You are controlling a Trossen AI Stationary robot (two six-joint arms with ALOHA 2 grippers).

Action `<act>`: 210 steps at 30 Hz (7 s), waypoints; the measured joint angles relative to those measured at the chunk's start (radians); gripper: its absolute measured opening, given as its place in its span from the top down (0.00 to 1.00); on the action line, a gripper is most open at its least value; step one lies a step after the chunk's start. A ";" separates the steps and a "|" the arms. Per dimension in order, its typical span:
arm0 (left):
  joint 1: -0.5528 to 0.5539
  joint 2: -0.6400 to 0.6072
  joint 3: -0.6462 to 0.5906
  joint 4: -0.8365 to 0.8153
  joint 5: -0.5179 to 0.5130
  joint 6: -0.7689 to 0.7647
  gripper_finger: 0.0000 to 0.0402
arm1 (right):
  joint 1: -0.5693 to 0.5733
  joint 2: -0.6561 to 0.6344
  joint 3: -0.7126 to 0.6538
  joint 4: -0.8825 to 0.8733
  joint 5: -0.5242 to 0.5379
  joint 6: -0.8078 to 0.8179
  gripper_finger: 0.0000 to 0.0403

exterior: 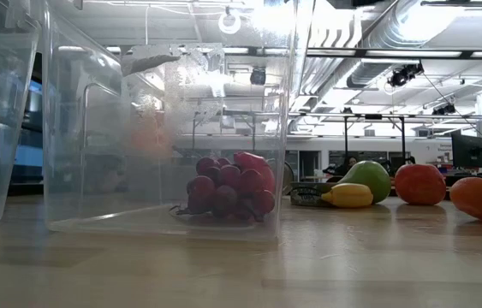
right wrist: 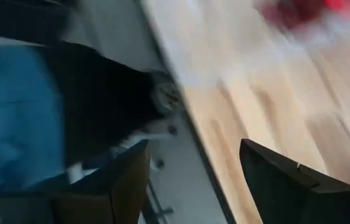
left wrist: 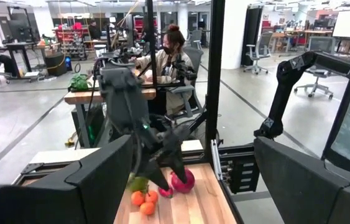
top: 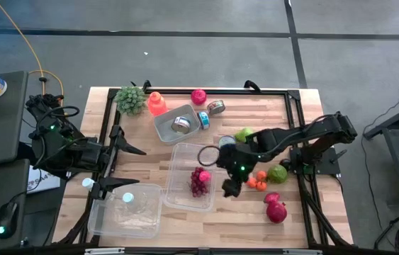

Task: Pick & Place Food Item
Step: Put the banana into the right transparent bin, then put the bunch of oranges into the right transparent bin

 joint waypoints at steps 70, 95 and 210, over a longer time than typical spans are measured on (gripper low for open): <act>0.112 0.035 0.000 -0.028 -0.058 0.060 0.18 | -0.292 0.006 -0.558 0.144 0.471 -1.141 0.48; 0.164 -0.035 0.000 -0.103 -0.056 0.098 0.18 | -0.284 0.180 -0.558 0.220 0.499 -1.201 0.48; -0.015 0.006 0.000 -0.341 -0.022 -0.218 0.18 | 0.030 0.127 0.016 0.600 0.655 -0.306 0.39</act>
